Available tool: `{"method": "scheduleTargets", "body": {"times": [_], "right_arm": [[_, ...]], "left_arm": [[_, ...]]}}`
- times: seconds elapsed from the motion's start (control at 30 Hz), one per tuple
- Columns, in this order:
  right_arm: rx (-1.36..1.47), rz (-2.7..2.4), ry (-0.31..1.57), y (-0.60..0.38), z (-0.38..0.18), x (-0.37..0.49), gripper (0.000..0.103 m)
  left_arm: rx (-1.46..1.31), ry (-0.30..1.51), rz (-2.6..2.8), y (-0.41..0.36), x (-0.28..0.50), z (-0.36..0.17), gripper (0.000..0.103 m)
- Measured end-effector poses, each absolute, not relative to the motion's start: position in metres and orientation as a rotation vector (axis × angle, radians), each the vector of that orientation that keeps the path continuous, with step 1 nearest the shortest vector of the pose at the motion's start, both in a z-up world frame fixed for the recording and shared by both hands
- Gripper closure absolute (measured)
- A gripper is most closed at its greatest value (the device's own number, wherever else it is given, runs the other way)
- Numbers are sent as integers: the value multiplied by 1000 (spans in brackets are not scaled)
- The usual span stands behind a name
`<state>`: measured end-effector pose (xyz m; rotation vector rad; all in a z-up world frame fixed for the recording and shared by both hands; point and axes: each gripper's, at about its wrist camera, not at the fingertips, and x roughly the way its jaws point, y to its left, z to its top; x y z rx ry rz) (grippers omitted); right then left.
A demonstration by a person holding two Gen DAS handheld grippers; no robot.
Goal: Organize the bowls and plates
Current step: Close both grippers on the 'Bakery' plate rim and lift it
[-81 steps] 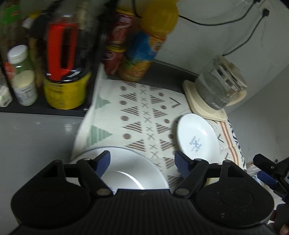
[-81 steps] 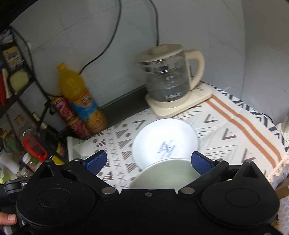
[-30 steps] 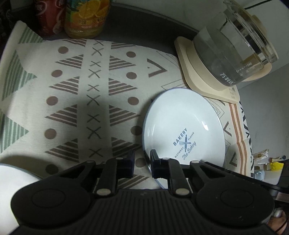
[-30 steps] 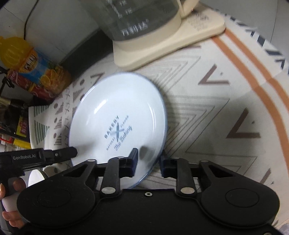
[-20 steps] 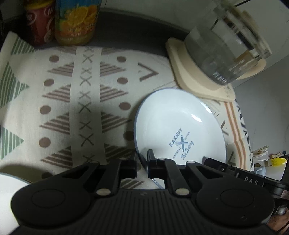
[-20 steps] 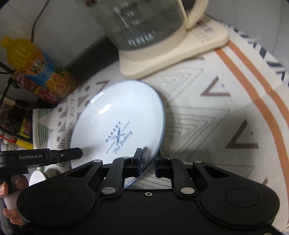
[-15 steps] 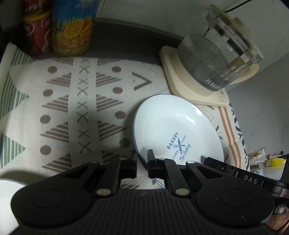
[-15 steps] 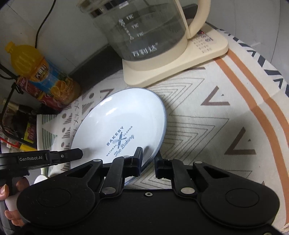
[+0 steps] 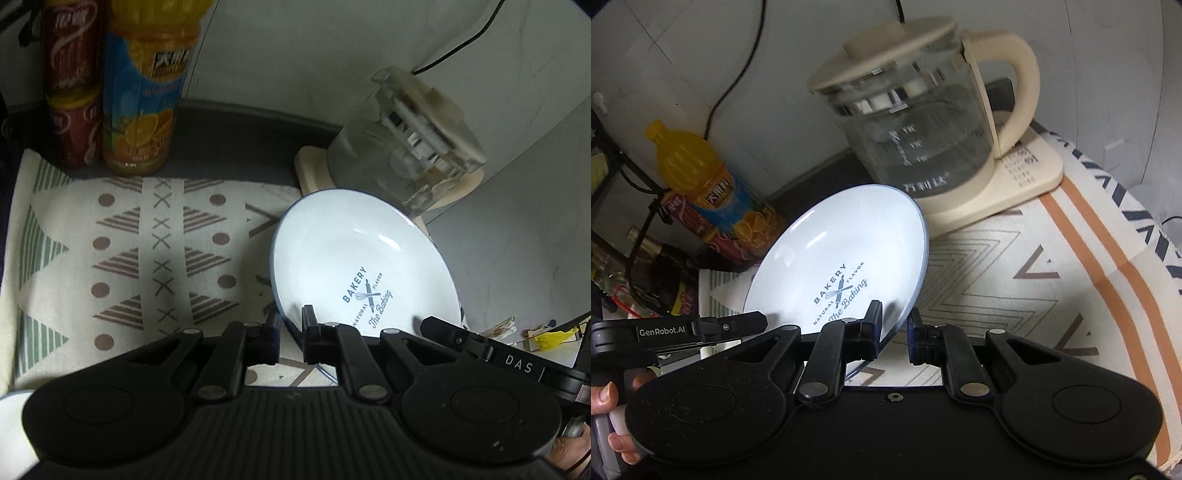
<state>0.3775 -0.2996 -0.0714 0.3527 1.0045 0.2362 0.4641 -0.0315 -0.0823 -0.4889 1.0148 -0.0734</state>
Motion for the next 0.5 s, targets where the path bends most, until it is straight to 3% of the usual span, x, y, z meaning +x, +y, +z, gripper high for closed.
{"method": "scheduleTargets", "body": {"times": [0.5], "right_arm": [[346, 234, 945, -266, -39, 347, 88]], "left_arm": [[-488, 962, -105, -4, 433, -54, 94]]}}
